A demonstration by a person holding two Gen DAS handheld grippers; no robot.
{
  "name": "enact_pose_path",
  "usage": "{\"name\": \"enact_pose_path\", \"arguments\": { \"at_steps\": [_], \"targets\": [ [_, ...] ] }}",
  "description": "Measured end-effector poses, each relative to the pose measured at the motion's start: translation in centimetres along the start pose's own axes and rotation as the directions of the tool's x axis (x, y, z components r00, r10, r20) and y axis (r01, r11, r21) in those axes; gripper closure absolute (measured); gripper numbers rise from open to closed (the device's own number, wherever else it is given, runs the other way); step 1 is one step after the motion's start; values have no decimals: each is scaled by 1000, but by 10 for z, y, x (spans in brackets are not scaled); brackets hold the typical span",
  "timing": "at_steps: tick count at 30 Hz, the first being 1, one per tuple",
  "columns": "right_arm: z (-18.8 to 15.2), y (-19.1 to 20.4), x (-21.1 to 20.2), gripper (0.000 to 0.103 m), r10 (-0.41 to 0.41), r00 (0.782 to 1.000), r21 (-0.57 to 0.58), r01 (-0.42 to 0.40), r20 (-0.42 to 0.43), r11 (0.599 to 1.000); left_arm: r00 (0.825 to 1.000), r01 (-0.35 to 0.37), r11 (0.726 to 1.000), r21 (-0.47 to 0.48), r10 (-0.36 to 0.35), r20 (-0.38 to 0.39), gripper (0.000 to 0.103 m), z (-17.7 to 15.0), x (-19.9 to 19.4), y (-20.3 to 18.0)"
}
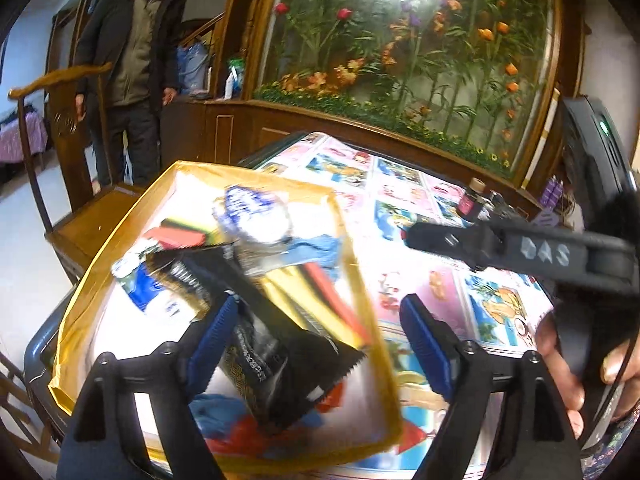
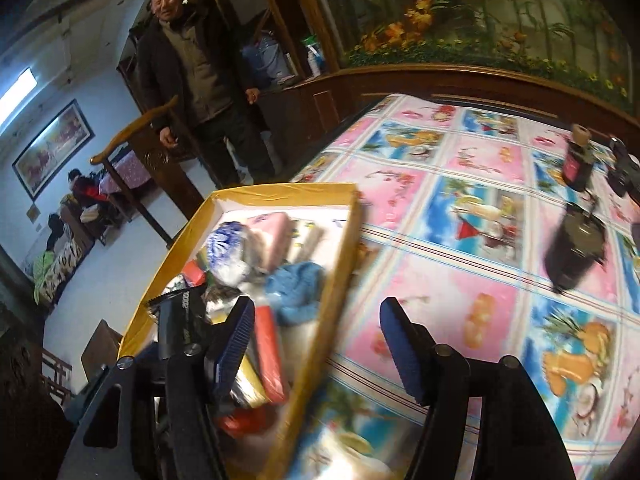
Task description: Organize soft objects
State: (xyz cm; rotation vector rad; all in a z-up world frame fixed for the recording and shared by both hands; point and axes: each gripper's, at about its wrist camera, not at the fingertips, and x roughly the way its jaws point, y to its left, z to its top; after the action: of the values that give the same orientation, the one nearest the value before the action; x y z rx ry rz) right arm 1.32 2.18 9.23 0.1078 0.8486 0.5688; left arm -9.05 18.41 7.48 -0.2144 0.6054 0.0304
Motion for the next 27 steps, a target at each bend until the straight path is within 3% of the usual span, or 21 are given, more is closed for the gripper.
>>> {"name": "enact_pose_path", "arguments": {
  "at_steps": [7, 13, 17, 21, 27],
  "targets": [
    [-37, -69, -45, 31, -30, 999, 77, 28, 28, 997, 995, -95, 994, 58, 94, 15, 16, 5, 7, -28],
    [-60, -120, -66, 31, -47, 998, 151, 42, 36, 988, 970, -238, 971, -5, 238, 46, 16, 17, 2, -11],
    [-72, -138, -78, 31, -59, 997, 189, 50, 43, 981, 956, -279, 960, -12, 279, 94, 16, 22, -11, -11],
    [-84, -154, -88, 31, -97, 994, 226, 84, 46, 970, 957, -262, 965, 33, 255, 139, 14, 23, -20, -33],
    [-93, -174, -99, 30, -163, 986, 273, 145, 45, 951, 984, -124, 982, 141, 104, 141, 7, 17, -19, -87]
  ]
}}
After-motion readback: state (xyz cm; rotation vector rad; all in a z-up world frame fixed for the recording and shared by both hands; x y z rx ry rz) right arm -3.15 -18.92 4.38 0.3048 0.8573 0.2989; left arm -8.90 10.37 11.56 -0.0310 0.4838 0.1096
